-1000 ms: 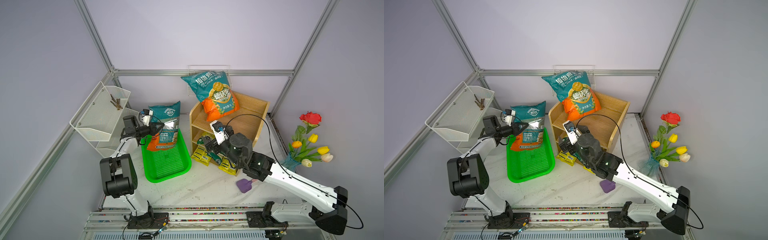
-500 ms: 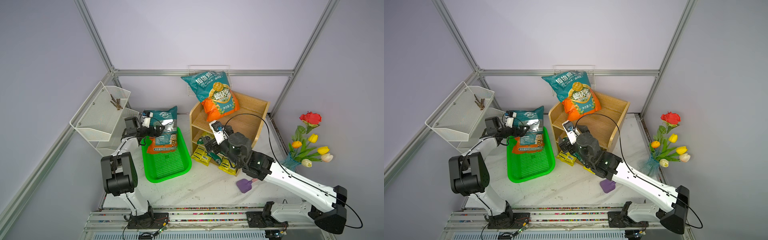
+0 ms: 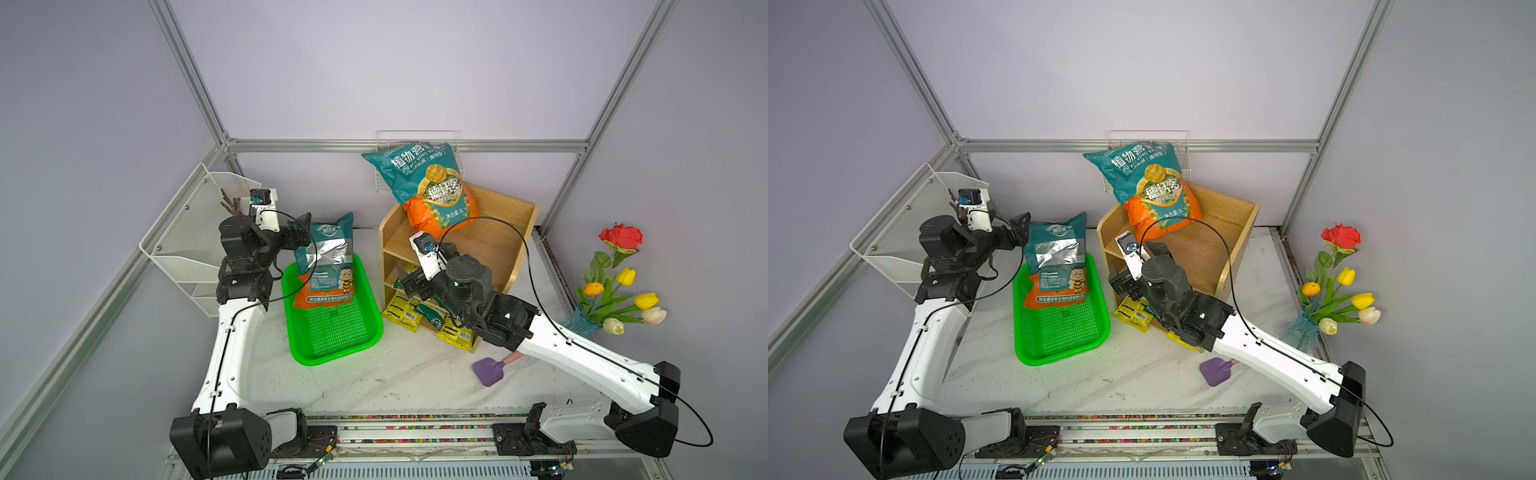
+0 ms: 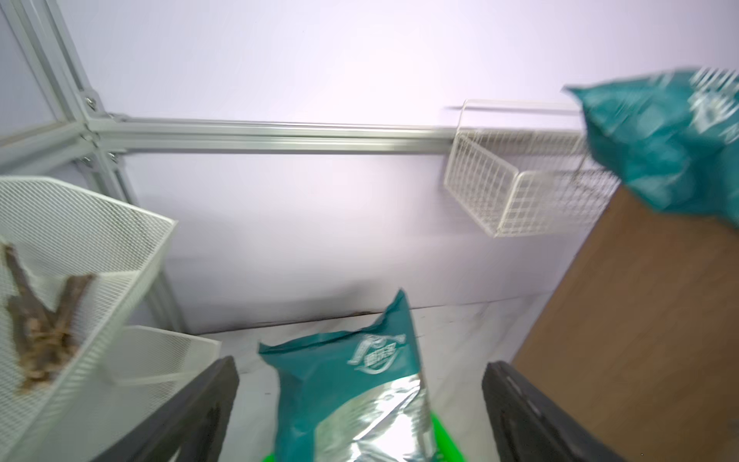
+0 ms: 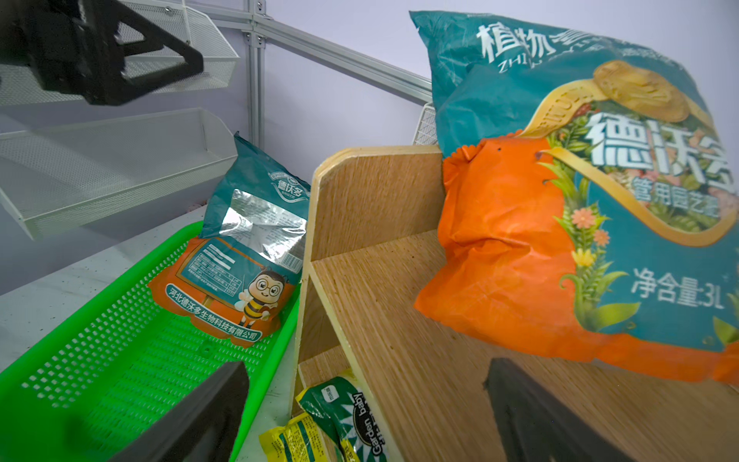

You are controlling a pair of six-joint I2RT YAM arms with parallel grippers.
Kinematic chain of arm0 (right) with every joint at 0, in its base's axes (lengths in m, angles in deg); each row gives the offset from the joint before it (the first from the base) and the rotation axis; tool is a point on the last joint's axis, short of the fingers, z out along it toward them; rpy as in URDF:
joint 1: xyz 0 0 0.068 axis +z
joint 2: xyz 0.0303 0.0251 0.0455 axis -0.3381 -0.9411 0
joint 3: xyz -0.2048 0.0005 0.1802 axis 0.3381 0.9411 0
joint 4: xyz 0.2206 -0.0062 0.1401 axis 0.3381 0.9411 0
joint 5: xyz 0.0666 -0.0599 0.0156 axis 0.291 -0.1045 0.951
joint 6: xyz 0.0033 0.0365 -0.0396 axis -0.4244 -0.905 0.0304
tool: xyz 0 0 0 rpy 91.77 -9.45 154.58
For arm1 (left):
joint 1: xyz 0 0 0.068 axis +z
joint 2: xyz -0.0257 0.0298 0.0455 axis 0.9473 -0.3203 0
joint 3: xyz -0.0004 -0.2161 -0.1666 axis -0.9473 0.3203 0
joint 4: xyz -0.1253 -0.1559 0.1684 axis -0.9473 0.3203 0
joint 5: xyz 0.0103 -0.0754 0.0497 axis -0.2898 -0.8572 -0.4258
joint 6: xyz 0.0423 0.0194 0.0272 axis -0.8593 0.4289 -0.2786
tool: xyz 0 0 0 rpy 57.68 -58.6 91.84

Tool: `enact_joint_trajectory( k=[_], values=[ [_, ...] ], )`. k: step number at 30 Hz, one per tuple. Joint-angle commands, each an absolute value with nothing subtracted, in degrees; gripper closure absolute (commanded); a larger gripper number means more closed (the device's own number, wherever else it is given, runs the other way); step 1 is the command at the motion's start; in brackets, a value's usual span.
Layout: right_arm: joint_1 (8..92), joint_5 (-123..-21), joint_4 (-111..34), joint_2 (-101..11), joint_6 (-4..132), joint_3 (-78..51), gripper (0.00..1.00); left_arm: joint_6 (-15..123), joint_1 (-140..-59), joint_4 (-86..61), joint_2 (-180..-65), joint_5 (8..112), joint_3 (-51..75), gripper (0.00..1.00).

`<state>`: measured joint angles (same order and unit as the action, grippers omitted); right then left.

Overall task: Take down the fertilizer bag from the shelf
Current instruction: Pick up the fertilizer bag from the shelf.

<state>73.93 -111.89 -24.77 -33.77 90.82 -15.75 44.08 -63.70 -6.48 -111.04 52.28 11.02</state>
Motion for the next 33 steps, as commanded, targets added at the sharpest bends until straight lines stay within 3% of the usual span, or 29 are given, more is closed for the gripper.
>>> enact_joint_trajectory(
  k=[1, 9, 12, 14, 17, 22, 25, 30, 33],
  values=[
    [71.9, -117.0, -20.2, -34.7, 91.3, -22.9, 0.00, 64.0, -65.4, -3.2, -111.4, 47.0, 2.9, 0.00],
    [66.2, -118.3, -14.0, -44.5, 92.6, -39.7, 0.00, 61.1, -83.0, 10.6, -108.5, 74.1, 1.3, 0.00],
    [65.2, -119.1, -12.8, -50.5, 94.3, -45.1, 0.00, 67.2, -84.5, 6.1, -106.4, 72.1, 6.3, 0.00],
    [64.7, -119.5, -11.4, -53.9, 95.0, -48.5, 0.00, 75.9, -84.2, -3.2, -104.1, 67.0, 12.4, 0.00],
    [64.2, -119.3, -9.9, -57.3, 94.8, -51.8, 0.00, 78.3, -84.1, -16.9, -101.3, 58.8, 20.3, 0.00],
    [62.9, -124.7, -6.0, -61.5, 92.7, -56.4, 0.00, 73.7, -84.3, 0.2, -103.8, 59.0, 11.9, 0.00],
    [61.5, -126.0, -3.2, -62.8, 91.0, -56.1, 0.00, 70.8, -86.0, 11.4, -105.2, 66.6, 6.6, 0.00],
    [58.4, -124.0, 2.3, -63.4, 84.8, -52.7, 0.00, 74.2, -86.4, 10.5, -102.3, 74.5, 11.8, 0.00],
    [55.7, -117.1, 2.1, -61.2, 80.4, -47.5, 0.08, 79.5, -85.6, 4.3, -101.4, 69.8, 16.2, 0.00]
  ],
)
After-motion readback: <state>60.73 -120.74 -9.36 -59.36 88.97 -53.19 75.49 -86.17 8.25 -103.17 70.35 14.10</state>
